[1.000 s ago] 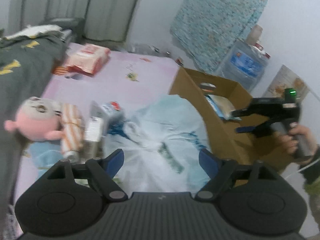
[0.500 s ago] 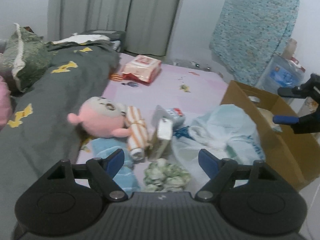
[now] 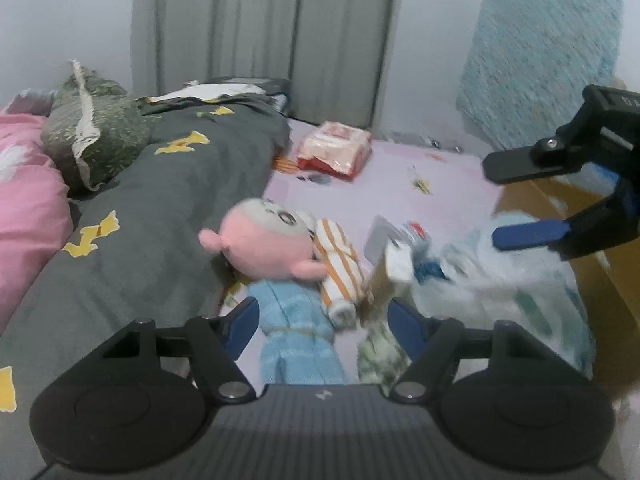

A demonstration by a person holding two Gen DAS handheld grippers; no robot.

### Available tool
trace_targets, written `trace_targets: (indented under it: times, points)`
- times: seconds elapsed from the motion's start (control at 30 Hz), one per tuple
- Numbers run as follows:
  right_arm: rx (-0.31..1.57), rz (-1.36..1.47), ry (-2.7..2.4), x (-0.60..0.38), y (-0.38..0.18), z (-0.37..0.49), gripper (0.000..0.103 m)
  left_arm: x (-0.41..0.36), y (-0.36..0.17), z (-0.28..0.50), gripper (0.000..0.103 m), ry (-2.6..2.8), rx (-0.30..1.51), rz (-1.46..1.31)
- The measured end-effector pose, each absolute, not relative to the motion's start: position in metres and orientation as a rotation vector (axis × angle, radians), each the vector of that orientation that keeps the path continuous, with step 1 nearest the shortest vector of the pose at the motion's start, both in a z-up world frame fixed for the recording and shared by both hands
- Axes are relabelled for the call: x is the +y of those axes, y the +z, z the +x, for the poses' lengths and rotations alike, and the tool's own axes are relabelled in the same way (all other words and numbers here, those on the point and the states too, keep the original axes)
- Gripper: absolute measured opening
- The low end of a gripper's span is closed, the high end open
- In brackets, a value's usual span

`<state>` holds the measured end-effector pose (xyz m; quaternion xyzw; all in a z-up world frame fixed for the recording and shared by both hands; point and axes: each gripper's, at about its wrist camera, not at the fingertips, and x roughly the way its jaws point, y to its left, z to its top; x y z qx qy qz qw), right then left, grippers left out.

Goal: Organize soft objects
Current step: 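Move the right tool back to the pile toward the pink plush toy, then grasp the pink plush toy with the right tool and lift it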

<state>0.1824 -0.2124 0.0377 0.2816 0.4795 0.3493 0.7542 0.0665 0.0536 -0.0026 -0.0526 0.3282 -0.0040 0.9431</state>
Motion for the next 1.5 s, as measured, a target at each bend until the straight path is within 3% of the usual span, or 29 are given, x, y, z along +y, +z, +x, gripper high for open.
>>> trace_targets:
  times: [0.27, 0.53, 0.93, 1.17, 1.5]
  points:
    - [1.11, 0.414, 0.824, -0.124, 0.051, 0.26, 0.071, 0.088, -0.012, 0.12, 0.067, 0.124, 0.679, -0.28]
    - [1.356, 0.445, 0.818, -0.053, -0.014, 0.351, 0.071, 0.102, -0.034, 0.159, 0.068, 0.162, 0.732, -0.328]
    - [1.455, 0.456, 0.846, -0.028, -0.068, 0.379, 0.074, 0.096, -0.048, 0.178, 0.062, 0.148, 0.75, -0.321]
    - [1.385, 0.515, 0.873, -0.054, -0.032, 0.368, 0.072, 0.072, -0.01, 0.162, 0.062, 0.112, 0.661, -0.217]
    - [1.147, 0.558, 0.815, -0.174, 0.082, 0.325, 0.073, -0.015, 0.062, 0.141, 0.062, -0.142, 0.503, -0.072]
